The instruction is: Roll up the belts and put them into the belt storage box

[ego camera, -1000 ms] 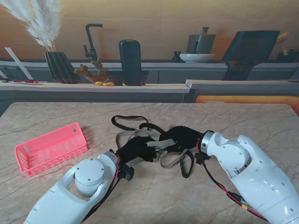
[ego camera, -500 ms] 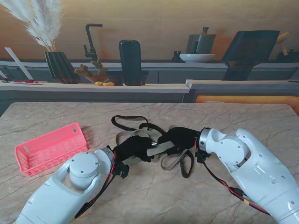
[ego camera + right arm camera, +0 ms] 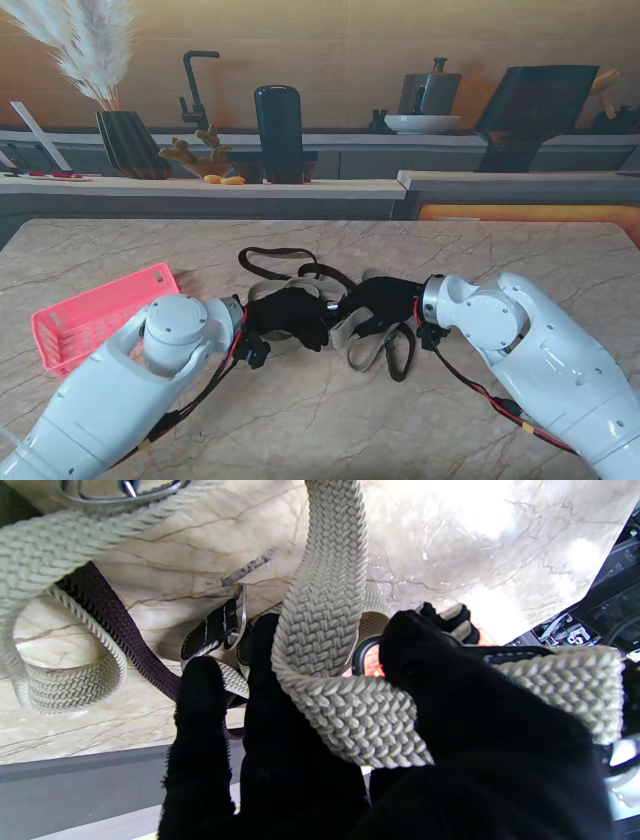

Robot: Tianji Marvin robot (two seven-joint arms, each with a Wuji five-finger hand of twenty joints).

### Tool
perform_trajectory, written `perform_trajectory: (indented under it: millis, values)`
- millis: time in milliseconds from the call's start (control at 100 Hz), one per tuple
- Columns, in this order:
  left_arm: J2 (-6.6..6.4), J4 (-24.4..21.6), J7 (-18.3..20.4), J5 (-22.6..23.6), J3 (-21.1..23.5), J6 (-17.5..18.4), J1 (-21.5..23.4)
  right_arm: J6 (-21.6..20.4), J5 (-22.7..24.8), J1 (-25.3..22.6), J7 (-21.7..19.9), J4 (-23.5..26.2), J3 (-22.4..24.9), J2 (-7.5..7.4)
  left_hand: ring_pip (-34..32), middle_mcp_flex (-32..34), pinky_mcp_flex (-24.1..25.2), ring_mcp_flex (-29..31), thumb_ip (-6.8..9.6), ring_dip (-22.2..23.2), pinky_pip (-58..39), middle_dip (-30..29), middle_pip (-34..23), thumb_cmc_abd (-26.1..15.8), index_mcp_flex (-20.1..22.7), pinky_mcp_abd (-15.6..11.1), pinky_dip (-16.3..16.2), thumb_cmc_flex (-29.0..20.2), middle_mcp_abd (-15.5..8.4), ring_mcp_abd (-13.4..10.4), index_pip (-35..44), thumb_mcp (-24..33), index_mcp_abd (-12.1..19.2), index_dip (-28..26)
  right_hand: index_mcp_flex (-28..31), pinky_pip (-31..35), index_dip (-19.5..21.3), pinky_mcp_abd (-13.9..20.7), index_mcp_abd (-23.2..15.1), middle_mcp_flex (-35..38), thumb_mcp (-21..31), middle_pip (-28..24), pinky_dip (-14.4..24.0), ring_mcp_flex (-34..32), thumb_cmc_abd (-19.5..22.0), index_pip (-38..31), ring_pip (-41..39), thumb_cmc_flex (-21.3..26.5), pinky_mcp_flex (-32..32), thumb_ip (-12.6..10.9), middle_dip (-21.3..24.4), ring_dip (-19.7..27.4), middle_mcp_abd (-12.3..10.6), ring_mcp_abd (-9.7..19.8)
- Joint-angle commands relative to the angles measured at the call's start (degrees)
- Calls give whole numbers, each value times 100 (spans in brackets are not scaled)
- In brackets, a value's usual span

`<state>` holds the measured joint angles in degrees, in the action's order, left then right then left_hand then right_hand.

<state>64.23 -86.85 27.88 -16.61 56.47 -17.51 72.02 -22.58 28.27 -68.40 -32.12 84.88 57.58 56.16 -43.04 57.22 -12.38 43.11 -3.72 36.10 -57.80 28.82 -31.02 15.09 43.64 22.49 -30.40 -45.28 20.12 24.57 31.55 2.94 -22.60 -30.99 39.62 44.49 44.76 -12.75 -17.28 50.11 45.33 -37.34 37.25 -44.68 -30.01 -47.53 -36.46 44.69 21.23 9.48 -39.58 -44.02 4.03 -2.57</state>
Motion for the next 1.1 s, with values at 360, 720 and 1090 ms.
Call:
perform_trajectory:
  millis: [360, 720, 1090]
  values:
    - [-123, -120, 479, 606, -666, -191, -624, 62, -114, 92, -52, -34, -146, 34, -570, 435, -352, 564, 245, -64, -589, -128, -497, -62, 369, 315, -285, -352, -76, 183, 403, -255, 585, -51, 634, -153, 399, 76, -334, 17, 699, -223, 175, 171, 530, -466, 40, 466, -98, -534, -211, -188, 45, -26]
    - [-159, 2, 654, 782, -1060, -242, -925, 5, -113, 130, -69, -31, -184, 26, -615, 474, -460, 665, 239, -199, -632, -215, -526, 440, 251, 274, -305, -857, -169, 71, 715, 733, 682, 201, 627, -180, 407, 73, -346, 25, 708, -215, 207, 169, 525, -442, 66, 454, -111, -547, -204, -203, 38, -25]
    - [-112, 161, 637, 682, -1180, -417, -983, -4, -73, 121, -54, 60, -130, 29, -317, 341, -507, 567, 55, -355, -461, -357, -265, 1468, -16, 138, -181, -1220, -242, -42, 906, 2542, 820, 620, 614, -200, 398, 69, -295, 27, 722, -201, 236, 163, 502, -417, 77, 469, -115, -566, -200, -218, 56, -34]
